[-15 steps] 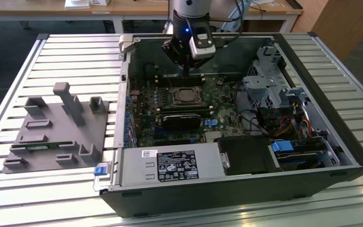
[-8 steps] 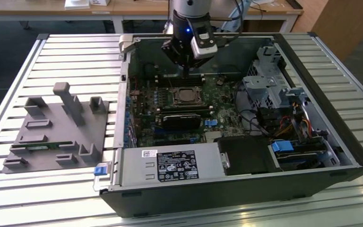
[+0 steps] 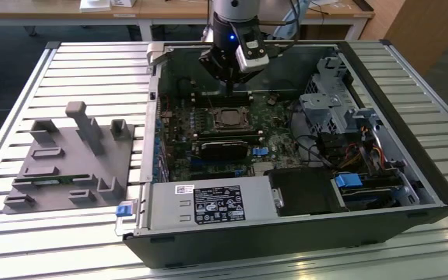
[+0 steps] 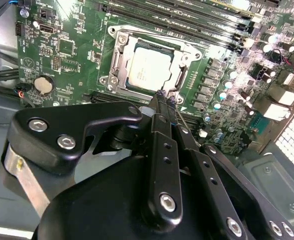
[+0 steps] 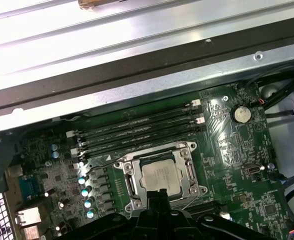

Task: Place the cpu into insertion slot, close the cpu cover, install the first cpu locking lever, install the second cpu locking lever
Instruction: 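Install the first cpu locking lever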

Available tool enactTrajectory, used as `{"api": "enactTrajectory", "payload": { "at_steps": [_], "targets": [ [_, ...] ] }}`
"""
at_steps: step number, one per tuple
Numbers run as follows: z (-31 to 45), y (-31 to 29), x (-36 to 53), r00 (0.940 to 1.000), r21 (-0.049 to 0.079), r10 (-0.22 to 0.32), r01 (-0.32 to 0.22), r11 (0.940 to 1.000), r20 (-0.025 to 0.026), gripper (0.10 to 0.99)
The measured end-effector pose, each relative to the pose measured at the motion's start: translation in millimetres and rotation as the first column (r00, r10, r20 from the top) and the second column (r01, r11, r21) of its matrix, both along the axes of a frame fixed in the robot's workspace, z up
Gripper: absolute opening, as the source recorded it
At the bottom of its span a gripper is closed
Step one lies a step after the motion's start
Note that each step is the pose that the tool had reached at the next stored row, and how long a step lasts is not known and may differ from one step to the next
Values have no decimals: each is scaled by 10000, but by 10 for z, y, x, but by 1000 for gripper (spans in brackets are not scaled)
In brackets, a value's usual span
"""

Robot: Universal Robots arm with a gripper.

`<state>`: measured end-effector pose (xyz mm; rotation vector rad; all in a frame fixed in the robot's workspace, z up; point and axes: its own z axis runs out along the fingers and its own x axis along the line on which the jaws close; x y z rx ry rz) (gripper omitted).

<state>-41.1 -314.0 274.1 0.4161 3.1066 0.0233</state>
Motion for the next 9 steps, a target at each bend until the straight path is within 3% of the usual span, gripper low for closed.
{"api": "enactTrajectory", "payload": {
  "at_steps": [9],
  "targets": [
    [0, 0, -9, 10000, 0, 97, -97, 10000, 0, 106]
  ]
}}
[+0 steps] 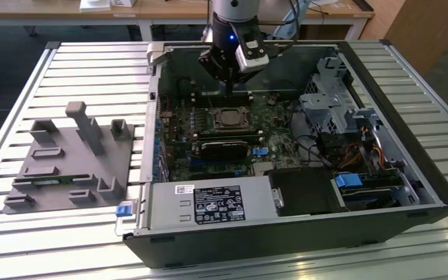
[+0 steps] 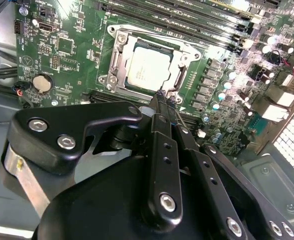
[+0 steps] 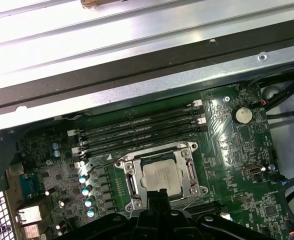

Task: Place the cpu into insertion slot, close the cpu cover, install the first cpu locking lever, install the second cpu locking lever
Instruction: 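Install the first cpu locking lever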

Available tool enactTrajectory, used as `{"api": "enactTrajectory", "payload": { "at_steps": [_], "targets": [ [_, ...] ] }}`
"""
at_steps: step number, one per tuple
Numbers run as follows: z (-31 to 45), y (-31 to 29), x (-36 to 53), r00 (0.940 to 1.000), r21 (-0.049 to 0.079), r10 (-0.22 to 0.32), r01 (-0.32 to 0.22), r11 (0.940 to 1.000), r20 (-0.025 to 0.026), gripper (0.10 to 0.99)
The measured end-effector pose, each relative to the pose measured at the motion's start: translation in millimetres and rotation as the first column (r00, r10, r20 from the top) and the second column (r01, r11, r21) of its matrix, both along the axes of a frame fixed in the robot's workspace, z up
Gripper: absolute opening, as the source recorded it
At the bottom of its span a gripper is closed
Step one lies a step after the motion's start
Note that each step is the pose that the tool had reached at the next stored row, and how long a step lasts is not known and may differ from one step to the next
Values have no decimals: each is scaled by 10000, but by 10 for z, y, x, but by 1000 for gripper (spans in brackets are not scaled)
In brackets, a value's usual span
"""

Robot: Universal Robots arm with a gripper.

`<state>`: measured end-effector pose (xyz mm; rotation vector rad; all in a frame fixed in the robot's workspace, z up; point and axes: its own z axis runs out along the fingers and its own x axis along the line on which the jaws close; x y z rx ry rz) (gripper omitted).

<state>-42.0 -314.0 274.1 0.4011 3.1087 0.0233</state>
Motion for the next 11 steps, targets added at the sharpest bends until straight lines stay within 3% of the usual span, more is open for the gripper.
{"api": "enactTrajectory", "payload": {
  "at_steps": [11],
  "targets": [
    [0, 0, -4, 9999, 0, 146, -146, 9999, 0, 106]
  ]
}}
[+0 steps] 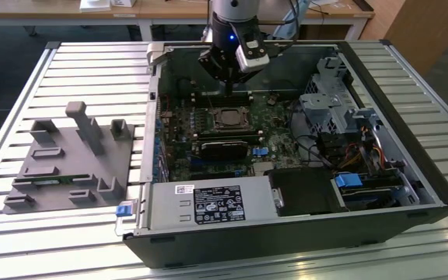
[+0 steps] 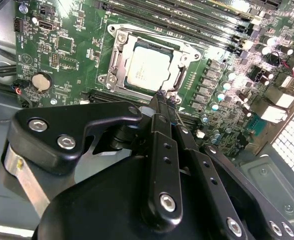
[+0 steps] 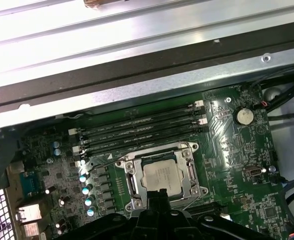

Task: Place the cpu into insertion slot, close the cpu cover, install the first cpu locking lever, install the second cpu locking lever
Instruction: 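Install the first cpu locking lever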

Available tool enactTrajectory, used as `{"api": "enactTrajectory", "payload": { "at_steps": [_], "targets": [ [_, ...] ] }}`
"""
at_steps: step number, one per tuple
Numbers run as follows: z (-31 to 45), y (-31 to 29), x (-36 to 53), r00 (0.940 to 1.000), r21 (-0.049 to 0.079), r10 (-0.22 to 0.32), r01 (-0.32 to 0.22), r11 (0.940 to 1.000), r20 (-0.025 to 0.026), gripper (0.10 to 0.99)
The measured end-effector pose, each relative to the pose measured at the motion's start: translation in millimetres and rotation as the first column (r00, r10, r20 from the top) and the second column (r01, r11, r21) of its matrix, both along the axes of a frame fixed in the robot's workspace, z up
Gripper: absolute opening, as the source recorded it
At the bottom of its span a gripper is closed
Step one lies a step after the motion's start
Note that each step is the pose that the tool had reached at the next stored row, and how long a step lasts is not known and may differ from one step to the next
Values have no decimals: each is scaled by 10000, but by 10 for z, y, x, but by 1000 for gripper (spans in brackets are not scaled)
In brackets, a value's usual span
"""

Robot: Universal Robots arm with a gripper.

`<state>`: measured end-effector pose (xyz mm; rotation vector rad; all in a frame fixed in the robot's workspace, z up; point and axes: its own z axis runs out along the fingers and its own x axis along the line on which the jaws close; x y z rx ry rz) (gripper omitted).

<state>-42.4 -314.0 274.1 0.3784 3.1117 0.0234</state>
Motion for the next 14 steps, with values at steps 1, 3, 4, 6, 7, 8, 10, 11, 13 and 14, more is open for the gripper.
{"api": "enactTrajectory", "payload": {
  "at_steps": [1, 3, 4, 6, 7, 8, 10, 11, 13, 14],
  "targets": [
    [0, 0, 0, 10000, 0, 16, -16, 10000, 0, 106],
    [0, 0, -1, 10000, 0, 48, -48, 10000, 0, 106],
    [0, 0, -2, 10000, 0, 65, -65, 10000, 0, 106],
    [0, 0, -7, 9999, 0, 140, -140, 9999, 4, 106],
    [0, 0, -8, 9998, 0, 191, -191, 9998, 7, 106],
    [0, 0, -10, 9997, 0, 237, -237, 9997, 10, 106],
    [-1, 0, -22, 9995, 2, 312, -312, 9995, 14, 106],
    [0, -1, -38, 9994, 1, 331, -331, 9995, 15, 106],
    [-1, 0, -80, 9994, 0, 350, -350, 9994, 24, 106],
    [-2, 0, -98, 9994, 1, 358, -358, 9994, 32, 106]
  ]
}}
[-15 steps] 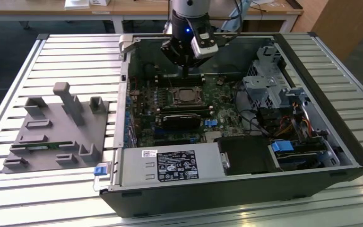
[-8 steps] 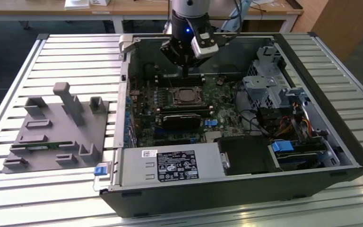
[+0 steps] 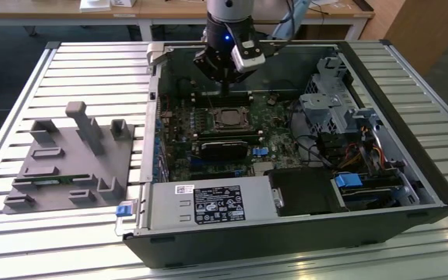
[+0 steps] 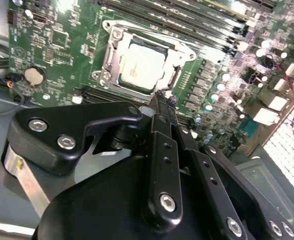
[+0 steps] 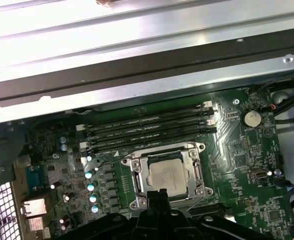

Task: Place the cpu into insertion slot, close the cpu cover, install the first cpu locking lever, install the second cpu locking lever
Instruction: 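Install the first cpu locking lever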

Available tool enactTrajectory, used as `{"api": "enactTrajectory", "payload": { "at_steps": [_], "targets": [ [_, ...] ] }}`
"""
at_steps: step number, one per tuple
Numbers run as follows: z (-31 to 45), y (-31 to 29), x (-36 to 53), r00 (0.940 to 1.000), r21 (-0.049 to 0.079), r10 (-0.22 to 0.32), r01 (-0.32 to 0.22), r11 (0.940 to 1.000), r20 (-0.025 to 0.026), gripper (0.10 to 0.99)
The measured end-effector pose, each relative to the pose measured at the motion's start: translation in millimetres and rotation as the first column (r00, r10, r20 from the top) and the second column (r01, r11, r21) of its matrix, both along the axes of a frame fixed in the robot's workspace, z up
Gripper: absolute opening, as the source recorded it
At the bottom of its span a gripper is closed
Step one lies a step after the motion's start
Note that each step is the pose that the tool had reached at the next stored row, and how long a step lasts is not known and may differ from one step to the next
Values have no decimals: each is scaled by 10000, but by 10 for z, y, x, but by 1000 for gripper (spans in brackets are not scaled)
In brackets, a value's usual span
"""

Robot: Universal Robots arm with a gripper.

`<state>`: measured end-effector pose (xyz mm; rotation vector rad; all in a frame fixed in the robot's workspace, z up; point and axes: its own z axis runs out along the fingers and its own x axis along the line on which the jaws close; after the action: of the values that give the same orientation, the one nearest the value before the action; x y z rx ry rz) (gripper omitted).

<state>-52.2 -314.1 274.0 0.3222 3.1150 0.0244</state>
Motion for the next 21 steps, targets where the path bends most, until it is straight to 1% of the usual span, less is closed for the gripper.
{"api": "enactTrajectory", "payload": {
  "at_steps": [3, 5, 7, 9, 12, 14, 17, 21],
  "targets": [
    [-4, 0, -49, 10000, 0, 33, -33, 10000, 41, 106],
    [-9, 0, -81, 10000, -1, 49, -49, 10000, 84, 106],
    [-16, 0, -100, 9999, 0, 98, -98, 10000, 111, 106],
    [-27, 0, -104, 9996, 3, 273, -273, 9996, 116, 106],
    [-51, 0, -104, 9971, 17, 755, -755, 9971, 120, 106],
    [-70, 0, -121, 9960, 33, 885, -885, 9961, 125, 106],
    [-81, 0, -196, 9959, 57, 894, -895, 9960, 128, 106],
    [-95, 9, -336, 9959, 69, 892, -893, 9960, 130, 106]
  ]
}}
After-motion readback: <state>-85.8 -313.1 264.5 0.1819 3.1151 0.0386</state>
